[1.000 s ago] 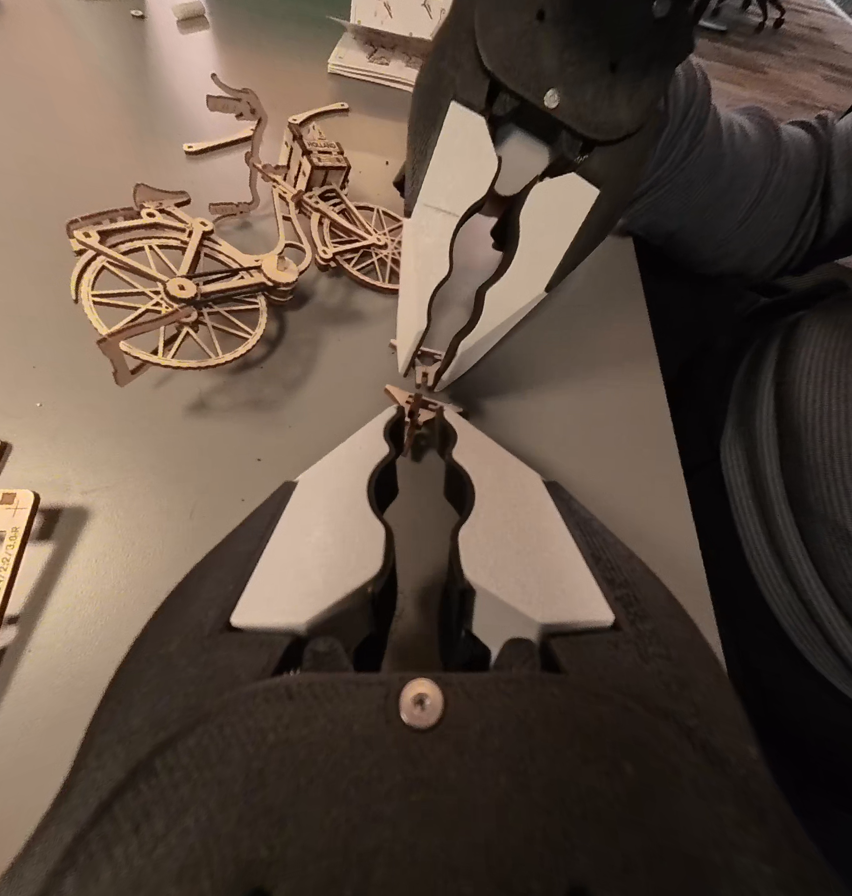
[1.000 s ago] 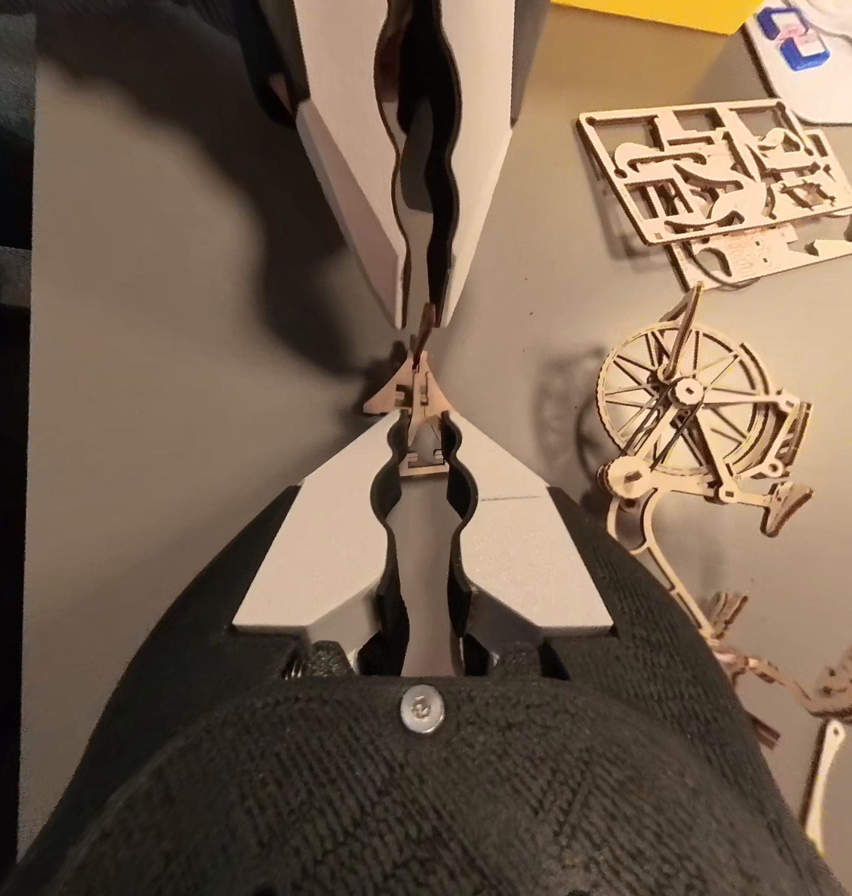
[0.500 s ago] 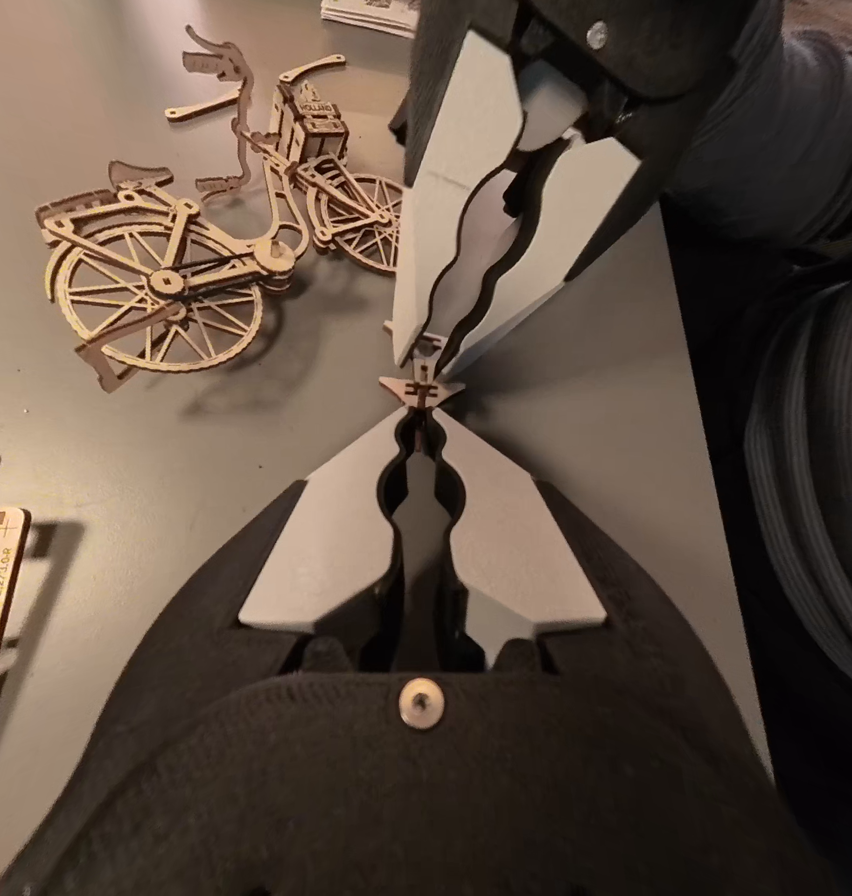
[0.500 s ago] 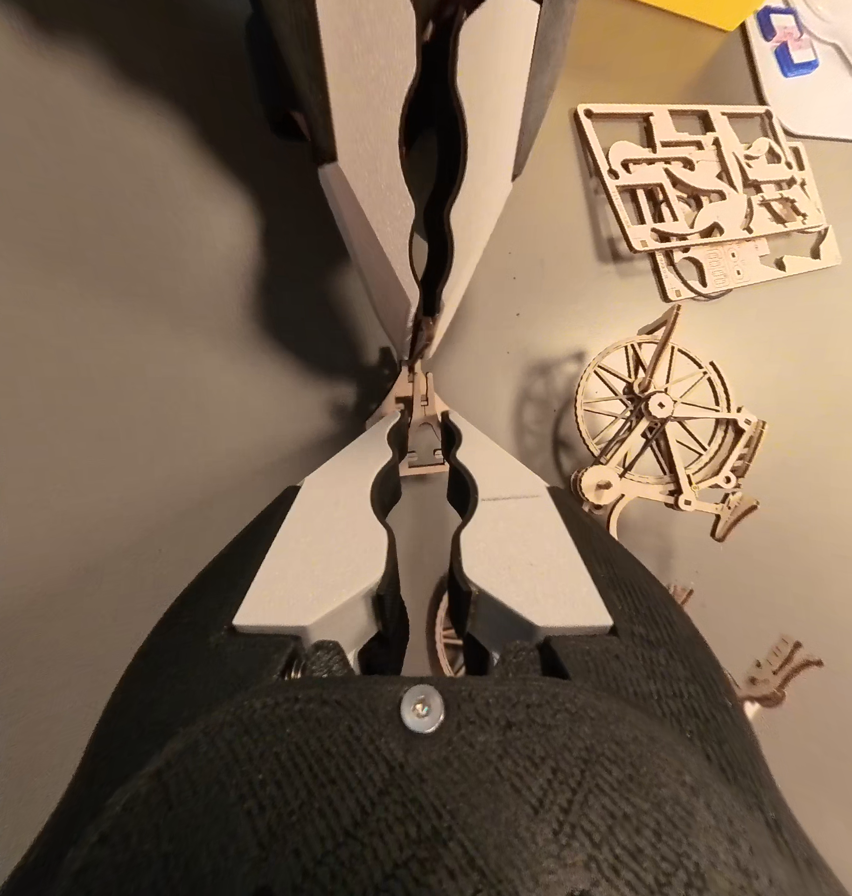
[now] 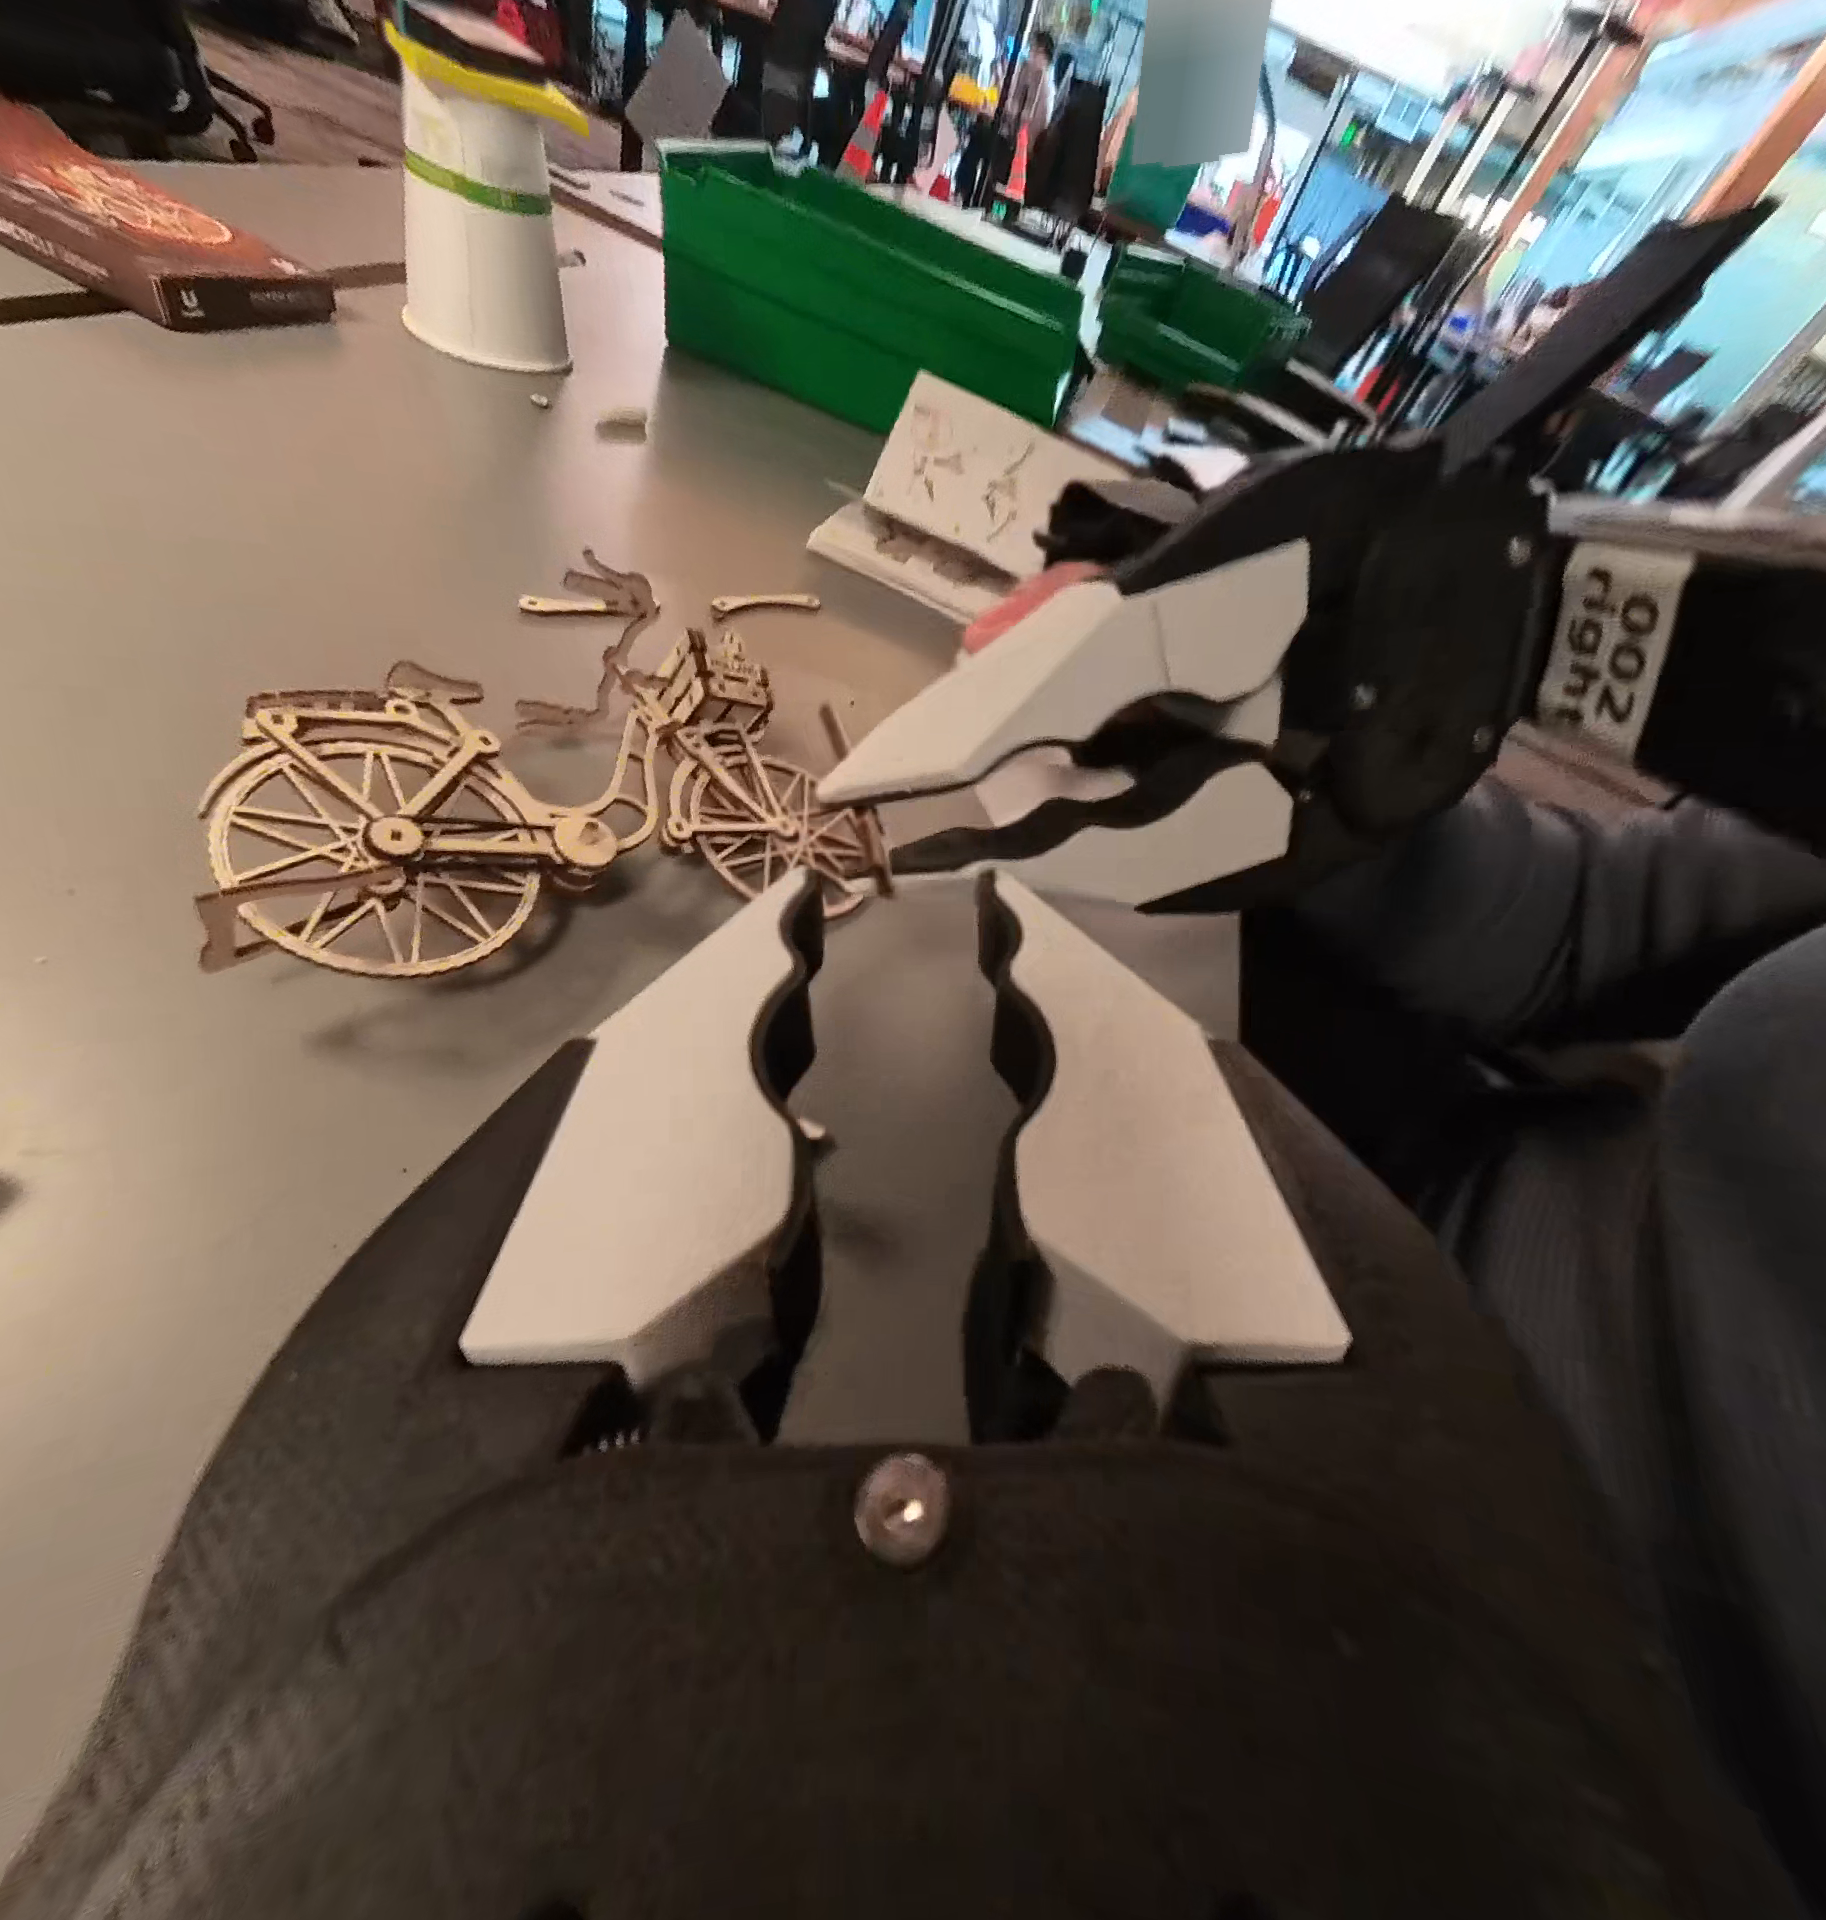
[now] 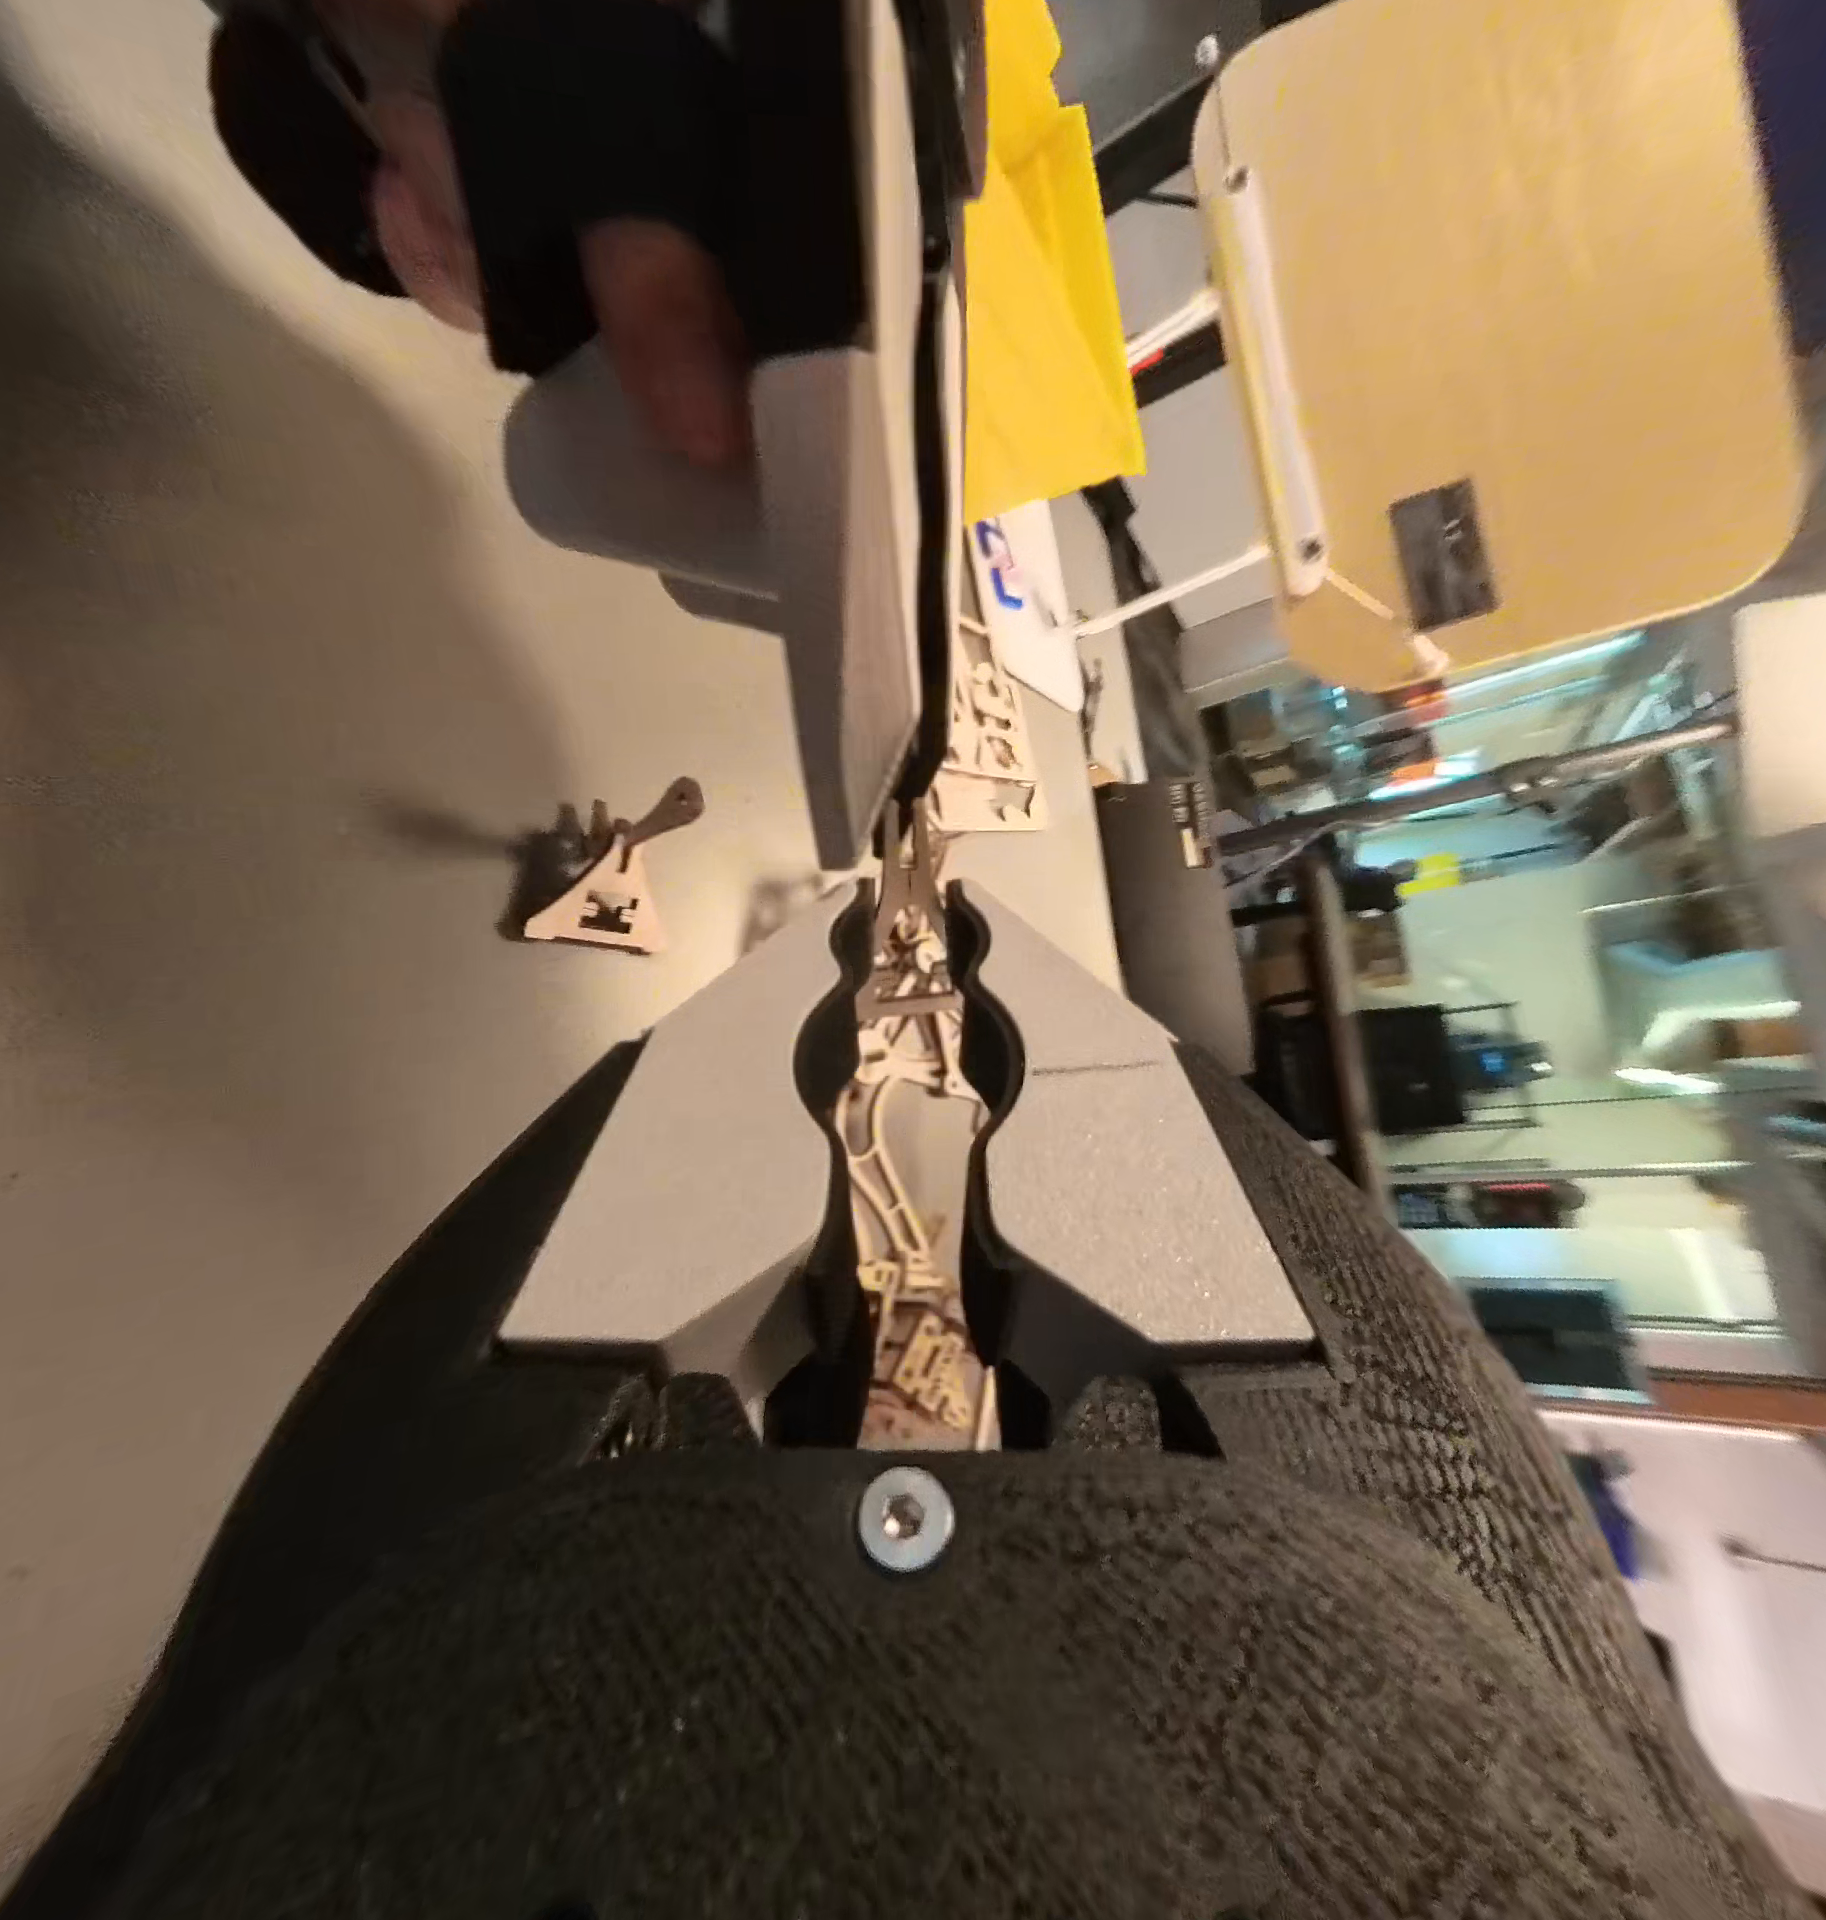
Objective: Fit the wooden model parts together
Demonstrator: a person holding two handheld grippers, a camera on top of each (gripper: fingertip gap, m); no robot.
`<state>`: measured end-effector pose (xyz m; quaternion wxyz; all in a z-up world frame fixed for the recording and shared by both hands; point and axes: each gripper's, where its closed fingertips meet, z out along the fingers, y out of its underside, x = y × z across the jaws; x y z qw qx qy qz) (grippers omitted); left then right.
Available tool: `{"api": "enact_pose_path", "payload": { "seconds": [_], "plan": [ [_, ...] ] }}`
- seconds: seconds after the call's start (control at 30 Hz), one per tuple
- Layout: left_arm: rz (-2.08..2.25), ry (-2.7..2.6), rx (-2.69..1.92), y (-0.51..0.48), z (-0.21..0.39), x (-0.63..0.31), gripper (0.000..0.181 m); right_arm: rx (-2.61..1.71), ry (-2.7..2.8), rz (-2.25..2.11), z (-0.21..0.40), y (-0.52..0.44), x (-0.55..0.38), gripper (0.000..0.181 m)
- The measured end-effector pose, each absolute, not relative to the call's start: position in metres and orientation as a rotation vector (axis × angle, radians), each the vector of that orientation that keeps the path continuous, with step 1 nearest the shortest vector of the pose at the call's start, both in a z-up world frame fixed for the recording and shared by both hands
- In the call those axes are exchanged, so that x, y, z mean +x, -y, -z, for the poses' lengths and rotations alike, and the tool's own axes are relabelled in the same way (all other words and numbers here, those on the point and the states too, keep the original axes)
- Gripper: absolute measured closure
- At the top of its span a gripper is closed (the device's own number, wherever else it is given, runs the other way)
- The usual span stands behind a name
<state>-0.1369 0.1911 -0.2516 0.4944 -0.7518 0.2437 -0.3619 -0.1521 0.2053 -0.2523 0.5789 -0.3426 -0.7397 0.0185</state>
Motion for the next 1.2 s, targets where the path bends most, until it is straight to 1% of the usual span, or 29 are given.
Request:
{"api": "enact_pose_path", "payload": {
  "seconds": [0.07,0.13,0.23,0.37,0.4,0.47,0.5,0.53,0.6,0.63,0.77,1.0,1.03,1.2],
  "plan": [
    [0.91,-0.57,-1.806,-0.192,0.248,-0.136,0.157,-0.753,1.724,0.016,0.248,-0.203,-0.152,0.17],
    [0.96,-0.582,-1.783,-0.189,0.244,-0.131,0.171,-0.729,1.717,0.067,0.246,-0.204,-0.151,0.171],
    [0.854,-0.582,-1.797,-0.194,0.249,-0.137,0.18,-0.76,1.71,0.037,0.247,-0.206,-0.149,0.171],
    [0.856,-0.618,-1.746,-0.188,0.244,-0.143,0.18,-0.952,1.551,-0.453,0.229,-0.195,-0.142,0.17],
    [0.844,-0.64,-1.734,-0.187,0.244,-0.144,0.18,-1.029,1.496,-0.608,0.225,-0.196,-0.139,0.165],
    [0.848,-0.64,-1.713,-0.186,0.242,-0.146,0.18,-1.188,1.394,-0.941,0.22,-0.196,-0.135,0.145],
    [0.887,-0.641,-1.688,-0.184,0.238,-0.144,0.18,-1.244,1.358,-1.103,0.218,-0.194,-0.134,0.145],
    [0.933,-0.634,-1.657,-0.181,0.233,-0.143,0.18,-1.286,1.329,-1.239,0.217,-0.192,-0.133,0.146],
    [1.019,-0.638,-1.606,-0.176,0.226,-0.139,0.18,-1.32,1.314,-1.457,0.217,-0.185,-0.13,0.158],
    [1.046,-0.642,-1.585,-0.174,0.223,-0.138,0.18,-1.328,1.306,-1.55,0.216,-0.181,-0.13,0.161],
    [1.089,-0.651,-1.569,-0.171,0.222,-0.133,0.18,-1.329,1.271,-1.772,0.213,-0.174,-0.128,0.17],
    [1.092,-0.669,-1.58,-0.17,0.226,-0.129,0.18,-1.337,1.276,-1.802,0.218,-0.171,-0.132,0.174],
    [1.096,-0.677,-1.578,-0.169,0.226,-0.128,0.18,-1.334,1.277,-1.795,0.219,-0.171,-0.132,0.181],
    [1.033,-0.701,-1.597,-0.17,0.231,-0.129,0.18,-1.357,1.268,-1.806,0.223,-0.172,-0.133,0.181]
  ]
}}
